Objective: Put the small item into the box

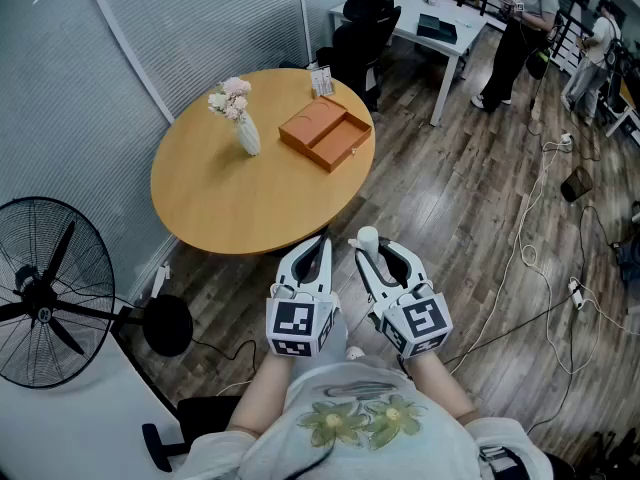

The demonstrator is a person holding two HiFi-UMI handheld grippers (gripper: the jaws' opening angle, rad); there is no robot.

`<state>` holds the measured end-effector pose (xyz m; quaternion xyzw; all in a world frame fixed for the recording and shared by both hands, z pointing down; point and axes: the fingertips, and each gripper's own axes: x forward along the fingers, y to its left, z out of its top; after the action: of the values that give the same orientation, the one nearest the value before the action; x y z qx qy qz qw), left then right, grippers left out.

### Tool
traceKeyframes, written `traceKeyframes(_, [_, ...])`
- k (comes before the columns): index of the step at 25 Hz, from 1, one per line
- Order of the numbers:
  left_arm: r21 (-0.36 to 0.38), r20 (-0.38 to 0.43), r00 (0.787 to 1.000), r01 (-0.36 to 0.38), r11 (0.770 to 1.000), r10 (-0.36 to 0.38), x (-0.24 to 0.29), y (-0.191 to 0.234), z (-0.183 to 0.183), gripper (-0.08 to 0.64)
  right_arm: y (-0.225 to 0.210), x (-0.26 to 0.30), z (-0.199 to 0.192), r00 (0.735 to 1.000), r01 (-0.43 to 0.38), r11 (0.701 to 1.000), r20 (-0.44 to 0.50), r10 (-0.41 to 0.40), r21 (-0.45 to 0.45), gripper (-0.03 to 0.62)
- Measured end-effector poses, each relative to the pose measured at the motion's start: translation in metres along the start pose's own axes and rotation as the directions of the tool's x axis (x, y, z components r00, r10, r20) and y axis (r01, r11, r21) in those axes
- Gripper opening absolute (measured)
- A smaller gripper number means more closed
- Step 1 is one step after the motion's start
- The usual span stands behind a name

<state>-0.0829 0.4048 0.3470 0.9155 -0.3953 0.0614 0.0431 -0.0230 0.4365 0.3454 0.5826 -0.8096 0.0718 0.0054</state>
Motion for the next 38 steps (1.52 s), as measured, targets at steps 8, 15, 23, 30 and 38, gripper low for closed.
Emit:
traceKeyframes(8, [-0.039,0.031,1.000,0.000,0.999,0.001,0.054,0.043,0.002,-0.011,-0.028,0.061,-0.005,1.000,0.004,1.000,-0.016,-0.004,0.002,0.137])
traceKeyframes(15, [-0.055,-0.006,1.000,0.020,0.998,-0.020,0.133,0.093,-0.002,-0.009,-0.069,0.143,-0.006,0.999,0.007,1.000,-0.051,-0.007,-0.015,0.137])
traceKeyframes(23, [-0.070,0.002,0.998,0.063,0.996,-0.063,0.209,0.154,0.003,-0.011,-0.109,0.229,0.006,0.998,0.048,0.998,-0.045,-0.049,-0.037,0.137])
traceKeyframes(30, [-0.065,-0.023,0.997,0.078,0.995,-0.080,0.259,0.184,0.003,-0.009,-0.139,0.278,0.012,0.995,0.083,0.995,-0.055,-0.086,-0.046,0.137])
traceKeyframes(38, [-0.091,-0.049,0.995,0.082,0.992,-0.087,0.302,0.211,0.001,-0.009,-0.167,0.323,0.014,0.994,0.088,0.995,-0.065,-0.090,-0.043,0.138])
